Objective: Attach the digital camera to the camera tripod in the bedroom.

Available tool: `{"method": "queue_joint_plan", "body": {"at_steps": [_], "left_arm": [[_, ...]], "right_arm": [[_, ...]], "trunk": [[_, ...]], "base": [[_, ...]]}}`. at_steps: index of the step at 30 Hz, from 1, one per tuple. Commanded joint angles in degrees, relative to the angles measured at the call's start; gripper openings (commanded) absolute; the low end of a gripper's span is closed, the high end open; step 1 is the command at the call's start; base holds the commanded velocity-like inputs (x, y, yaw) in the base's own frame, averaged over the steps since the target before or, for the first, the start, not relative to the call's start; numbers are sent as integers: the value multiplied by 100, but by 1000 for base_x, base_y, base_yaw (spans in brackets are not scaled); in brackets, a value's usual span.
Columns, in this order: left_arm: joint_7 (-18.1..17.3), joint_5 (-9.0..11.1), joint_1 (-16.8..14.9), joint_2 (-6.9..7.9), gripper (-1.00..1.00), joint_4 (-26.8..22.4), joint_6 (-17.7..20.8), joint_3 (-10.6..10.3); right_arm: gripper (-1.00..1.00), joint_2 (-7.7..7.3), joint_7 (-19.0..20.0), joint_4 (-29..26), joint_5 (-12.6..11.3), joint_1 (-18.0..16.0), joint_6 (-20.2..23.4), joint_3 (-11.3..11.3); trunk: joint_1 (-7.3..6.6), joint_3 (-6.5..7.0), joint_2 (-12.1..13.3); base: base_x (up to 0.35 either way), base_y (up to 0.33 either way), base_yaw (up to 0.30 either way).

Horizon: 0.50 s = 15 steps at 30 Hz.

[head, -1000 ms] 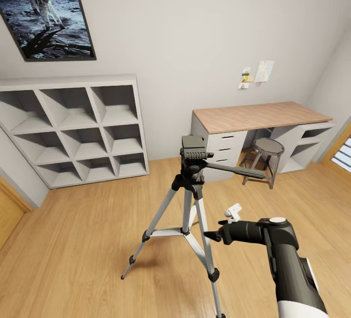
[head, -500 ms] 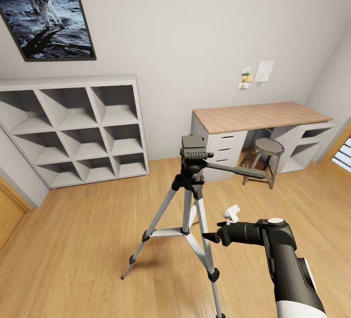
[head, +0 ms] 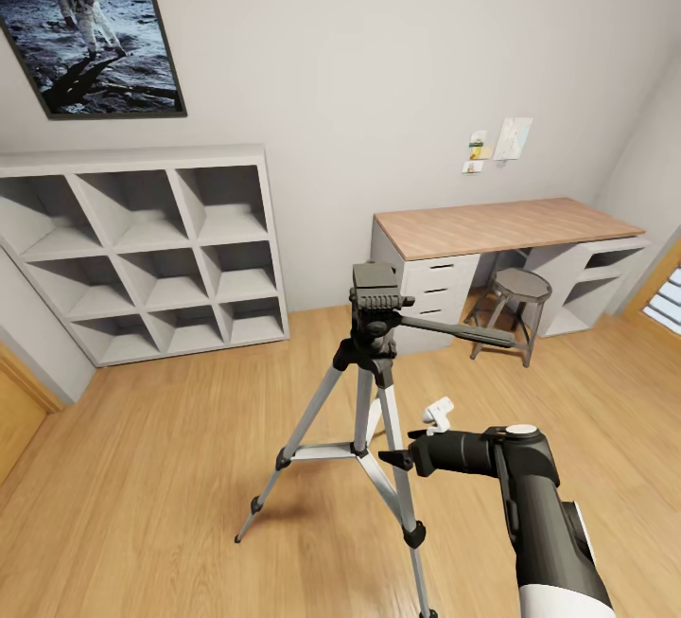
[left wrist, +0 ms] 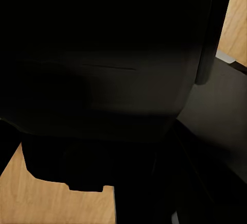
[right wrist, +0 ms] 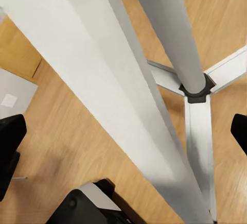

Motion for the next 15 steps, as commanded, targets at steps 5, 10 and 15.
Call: {"method": "queue_joint_plan", "body": {"at_steps": [5,10,15], "left_arm": [[-1,46,-2,11,-100,-6,5,-44],[-1,46,-2,13,-100,-6,5,-44],[-1,46,-2,13,-100,-6,5,-44]], "right_arm": [[100,9,-35,2,48,-8,41,-21],[100,9,-123,7,43,-8,40,-23],[100,9,-374,172,41,-8,36,-31]], "trunk": [[3,-11,-11],[3,-11,-11],[3,-11,-11]], "base": [[0,0,0],[0,0,0],[0,0,0]]}}
